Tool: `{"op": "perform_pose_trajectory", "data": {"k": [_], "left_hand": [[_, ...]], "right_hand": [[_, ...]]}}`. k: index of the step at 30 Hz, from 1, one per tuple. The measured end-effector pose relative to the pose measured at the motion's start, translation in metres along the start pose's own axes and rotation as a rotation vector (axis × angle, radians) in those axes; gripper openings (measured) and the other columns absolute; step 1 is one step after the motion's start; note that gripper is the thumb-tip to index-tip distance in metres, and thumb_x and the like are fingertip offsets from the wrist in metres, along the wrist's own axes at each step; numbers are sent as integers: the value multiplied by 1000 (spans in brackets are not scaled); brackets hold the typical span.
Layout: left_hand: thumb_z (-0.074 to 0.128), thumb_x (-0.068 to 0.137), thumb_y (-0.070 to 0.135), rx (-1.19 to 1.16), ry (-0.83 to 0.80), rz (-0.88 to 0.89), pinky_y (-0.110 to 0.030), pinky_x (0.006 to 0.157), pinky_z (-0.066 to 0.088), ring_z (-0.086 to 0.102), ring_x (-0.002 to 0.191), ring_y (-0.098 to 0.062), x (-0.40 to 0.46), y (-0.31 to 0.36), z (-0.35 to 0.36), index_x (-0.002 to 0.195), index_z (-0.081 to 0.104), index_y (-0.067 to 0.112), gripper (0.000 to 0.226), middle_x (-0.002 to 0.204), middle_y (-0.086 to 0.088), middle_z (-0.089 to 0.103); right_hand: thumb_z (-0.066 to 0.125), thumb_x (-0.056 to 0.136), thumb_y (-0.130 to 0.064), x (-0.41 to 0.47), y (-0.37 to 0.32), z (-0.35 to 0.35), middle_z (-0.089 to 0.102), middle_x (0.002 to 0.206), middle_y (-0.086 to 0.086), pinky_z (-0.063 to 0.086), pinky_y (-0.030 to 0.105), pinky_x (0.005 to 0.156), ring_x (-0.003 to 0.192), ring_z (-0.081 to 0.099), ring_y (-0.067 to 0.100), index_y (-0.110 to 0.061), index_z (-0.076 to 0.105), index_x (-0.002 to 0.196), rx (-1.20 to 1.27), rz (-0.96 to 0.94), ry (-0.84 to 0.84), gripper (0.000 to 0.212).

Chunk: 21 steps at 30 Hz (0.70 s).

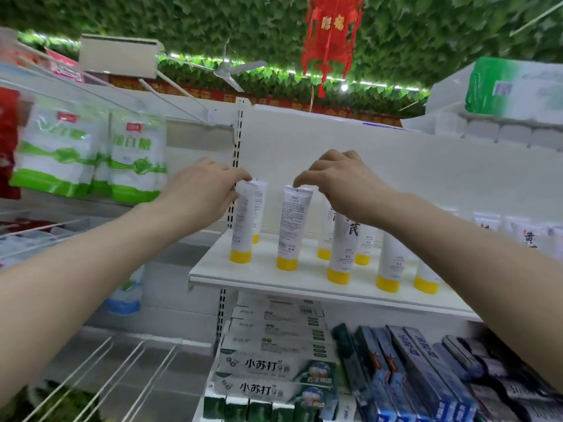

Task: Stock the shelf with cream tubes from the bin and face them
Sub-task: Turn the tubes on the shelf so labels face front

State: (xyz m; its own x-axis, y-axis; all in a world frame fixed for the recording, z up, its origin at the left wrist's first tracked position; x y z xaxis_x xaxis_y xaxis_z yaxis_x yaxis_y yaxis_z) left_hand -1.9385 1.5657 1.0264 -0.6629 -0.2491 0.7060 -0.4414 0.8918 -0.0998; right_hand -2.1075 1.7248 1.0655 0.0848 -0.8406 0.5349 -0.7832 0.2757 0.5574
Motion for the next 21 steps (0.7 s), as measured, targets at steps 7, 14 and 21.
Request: {"op": "perform_pose_trajectory", "data": {"k": [7, 14, 21], "left_hand": [[37, 99, 37, -133, -97, 54, -39, 81, 48, 57, 102, -28, 31, -28, 24, 125, 51, 38, 30, 111, -3, 66], [35, 97, 50, -249, -120, 54, -32, 73, 37, 56, 94, -27, 41, -29, 32, 113, 56, 32, 33, 103, 0, 66], [52, 91, 38, -321, -105, 22, -32, 79, 40, 56, 103, -22, 46, -27, 34, 94, 52, 37, 3, 106, 4, 65]], "right_hand": [[44, 87, 6, 28, -6, 12, 62, 122, -13, 29, 34, 86, 122, 41, 18, -41, 54, 128, 35, 58, -170, 63], [65, 89, -14, 43, -2, 10, 66, 102, -8, 42, 34, 93, 110, 50, 14, -33, 72, 108, 224, 98, -242, 28], [63, 91, -30, 52, -2, 9, 63, 107, -8, 41, 34, 93, 105, 48, 16, -31, 70, 105, 276, 66, -268, 15]]}}
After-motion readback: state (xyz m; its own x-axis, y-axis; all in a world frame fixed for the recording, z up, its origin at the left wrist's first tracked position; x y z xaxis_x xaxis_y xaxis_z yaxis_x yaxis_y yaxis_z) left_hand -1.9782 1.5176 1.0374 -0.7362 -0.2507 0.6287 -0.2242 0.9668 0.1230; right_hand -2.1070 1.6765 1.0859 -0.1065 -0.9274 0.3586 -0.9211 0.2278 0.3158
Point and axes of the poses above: each hand's wrist, its own x-axis towards the middle knuckle, its own z-axis out of the palm, y = z × x, the point moved 2 cm from there along x, towards the middle knuckle
